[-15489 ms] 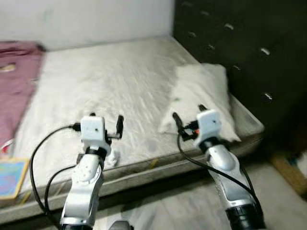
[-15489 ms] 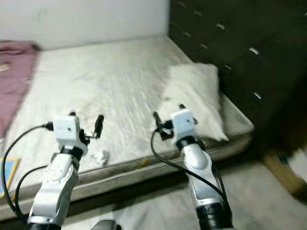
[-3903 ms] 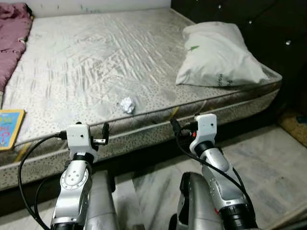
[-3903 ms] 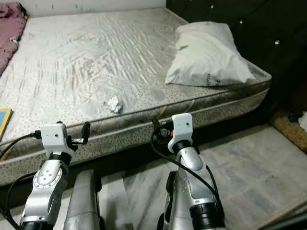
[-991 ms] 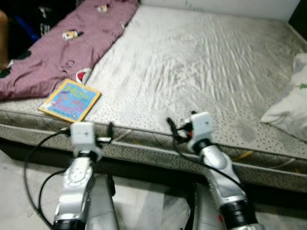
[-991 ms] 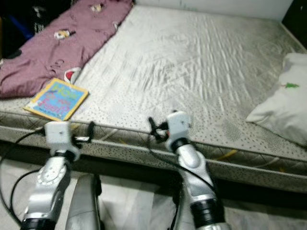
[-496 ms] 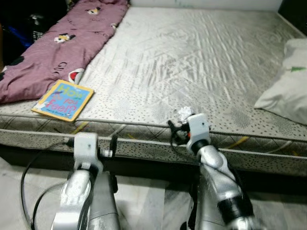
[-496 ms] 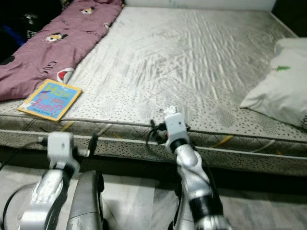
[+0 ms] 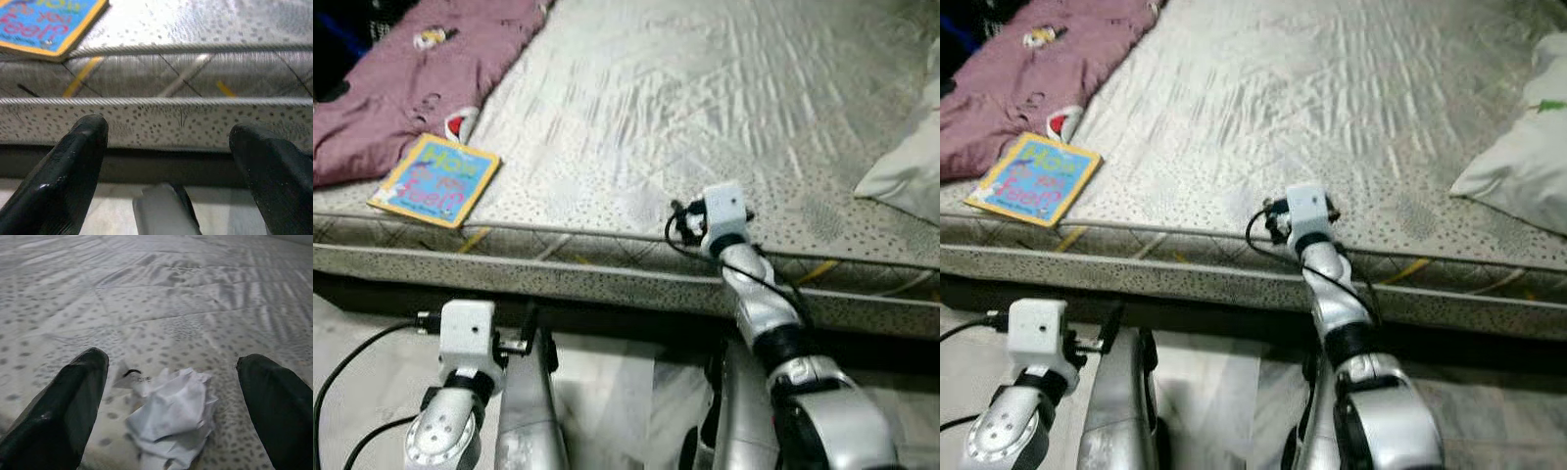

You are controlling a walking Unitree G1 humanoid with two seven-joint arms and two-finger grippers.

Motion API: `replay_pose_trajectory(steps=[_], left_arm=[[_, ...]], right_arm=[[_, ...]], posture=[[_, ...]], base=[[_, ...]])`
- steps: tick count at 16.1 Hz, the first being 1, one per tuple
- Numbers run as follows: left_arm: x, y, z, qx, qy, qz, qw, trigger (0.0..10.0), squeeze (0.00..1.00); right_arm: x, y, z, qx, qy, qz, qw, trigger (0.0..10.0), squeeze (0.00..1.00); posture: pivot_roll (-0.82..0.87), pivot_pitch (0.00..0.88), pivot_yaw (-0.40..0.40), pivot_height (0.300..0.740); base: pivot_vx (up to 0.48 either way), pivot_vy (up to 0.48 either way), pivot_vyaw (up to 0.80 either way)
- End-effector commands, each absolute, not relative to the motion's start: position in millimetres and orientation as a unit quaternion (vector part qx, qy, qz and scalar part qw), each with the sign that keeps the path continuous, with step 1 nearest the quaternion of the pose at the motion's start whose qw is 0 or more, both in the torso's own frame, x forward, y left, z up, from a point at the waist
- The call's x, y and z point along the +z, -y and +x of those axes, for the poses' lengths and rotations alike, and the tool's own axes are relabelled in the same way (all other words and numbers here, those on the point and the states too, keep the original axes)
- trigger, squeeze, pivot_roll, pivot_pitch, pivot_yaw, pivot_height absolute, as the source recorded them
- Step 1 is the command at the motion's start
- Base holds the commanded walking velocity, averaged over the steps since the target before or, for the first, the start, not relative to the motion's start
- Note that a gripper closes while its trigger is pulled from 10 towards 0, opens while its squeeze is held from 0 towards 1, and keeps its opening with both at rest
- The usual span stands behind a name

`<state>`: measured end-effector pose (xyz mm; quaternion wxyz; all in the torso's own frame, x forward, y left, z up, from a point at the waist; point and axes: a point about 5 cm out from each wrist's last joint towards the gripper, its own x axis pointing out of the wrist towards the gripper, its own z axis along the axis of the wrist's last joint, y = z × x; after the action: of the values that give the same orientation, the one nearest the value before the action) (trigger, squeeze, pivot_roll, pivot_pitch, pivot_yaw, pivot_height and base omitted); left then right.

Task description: Clean up the room

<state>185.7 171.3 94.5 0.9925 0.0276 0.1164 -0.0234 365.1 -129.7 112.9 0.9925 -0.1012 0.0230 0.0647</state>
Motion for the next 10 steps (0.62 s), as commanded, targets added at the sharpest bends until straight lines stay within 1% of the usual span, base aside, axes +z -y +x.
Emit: replay_pose_trajectory(steps=[1,4,7,8,10], left_arm=[[97.5,-171.1,183.0,-0.027,-0.120,0.033,0.992,10.0,0.00],[99.7,-168.8,178.0,-0.031,-0.130,0.031,0.991,10.0,0.00],[100.6,-169.1,174.0,-0.027,-0.138,0.030,0.990,10.0,0.00],[100.6,-168.7,173.8,-0.026,-0.140,0.030,0.989,10.0,0.00],[100.3,-168.1,175.1,-0.019,-0.144,0.023,0.989,10.0,0.00]], right_arm=[[111.4,130.1,366.5,0.057,-0.026,-0.098,0.993,10.0,0.00],[112.9,128.9,371.7,0.025,-0.027,-0.107,0.994,10.0,0.00],[98.4,125.0,368.5,0.005,-0.065,-0.109,0.992,10.0,0.00],[95.6,122.3,367.4,0.009,-0.071,-0.101,0.992,0.0,0.00],[90.8,115.3,364.7,0.024,-0.076,-0.102,0.992,0.0,0.00]], posture=[[0.29,0.177,0.012,0.489],[0.31,0.193,0.006,0.489],[0.31,0.203,0.002,0.489],[0.31,0.202,0.000,0.489],[0.31,0.199,-0.005,0.489]], base=[[0.000,0.000,0.00],[0.000,0.000,0.00],[0.000,0.000,0.00],[0.000,0.000,0.00],[0.000,0.000,0.00]])
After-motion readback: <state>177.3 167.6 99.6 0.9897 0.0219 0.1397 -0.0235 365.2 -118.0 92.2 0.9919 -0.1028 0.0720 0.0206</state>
